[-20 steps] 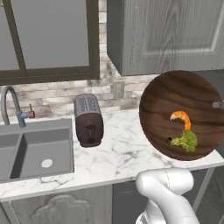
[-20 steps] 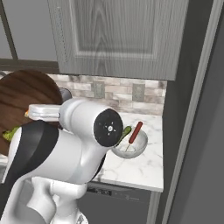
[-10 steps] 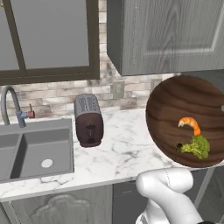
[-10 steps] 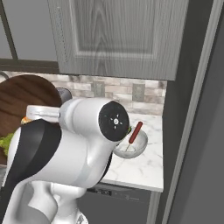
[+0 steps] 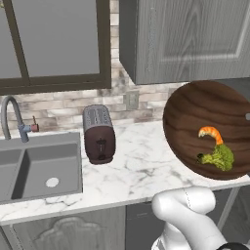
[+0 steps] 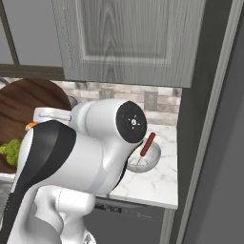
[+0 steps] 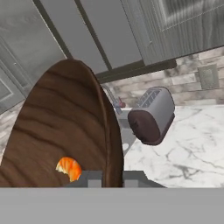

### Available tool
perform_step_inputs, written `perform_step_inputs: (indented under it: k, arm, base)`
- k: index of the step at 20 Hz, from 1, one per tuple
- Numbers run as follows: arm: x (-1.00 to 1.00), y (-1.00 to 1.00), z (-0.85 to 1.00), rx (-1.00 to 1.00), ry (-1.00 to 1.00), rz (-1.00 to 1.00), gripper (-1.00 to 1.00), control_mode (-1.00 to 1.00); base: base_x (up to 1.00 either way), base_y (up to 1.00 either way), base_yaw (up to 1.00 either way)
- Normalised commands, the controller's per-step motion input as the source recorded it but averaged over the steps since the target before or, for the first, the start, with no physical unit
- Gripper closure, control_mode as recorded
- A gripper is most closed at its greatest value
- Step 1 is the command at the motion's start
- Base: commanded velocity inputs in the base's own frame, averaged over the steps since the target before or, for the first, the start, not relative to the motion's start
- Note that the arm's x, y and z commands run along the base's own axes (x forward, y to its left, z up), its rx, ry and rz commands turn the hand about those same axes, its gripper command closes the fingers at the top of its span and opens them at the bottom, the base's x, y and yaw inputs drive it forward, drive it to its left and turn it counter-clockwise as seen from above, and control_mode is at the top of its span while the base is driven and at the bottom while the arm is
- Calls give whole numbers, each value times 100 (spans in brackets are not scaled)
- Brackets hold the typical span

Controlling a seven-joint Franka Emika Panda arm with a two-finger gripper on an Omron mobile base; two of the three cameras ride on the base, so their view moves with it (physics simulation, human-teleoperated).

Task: Place the bowl containing the broccoli and shrimp in the microwave. Close the microwave door and press the start button to microwave the meal.

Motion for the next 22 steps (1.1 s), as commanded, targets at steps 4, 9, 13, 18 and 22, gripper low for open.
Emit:
perform_step_inputs:
  k: [4,9,13,18,22]
  arm:
    - [0,0,0,0,0,0,100,-100]
    - [0,0,0,0,0,0,100,-100]
    - [0,0,0,0,0,0,100,-100]
    - [0,0,0,0,0,0,100,100]
    - [0,0,0,0,0,0,100,100]
  base:
    - [0,0,0]
    - [0,0,0]
    - [0,0,0]
    - [0,0,0]
    - [-3,0,0]
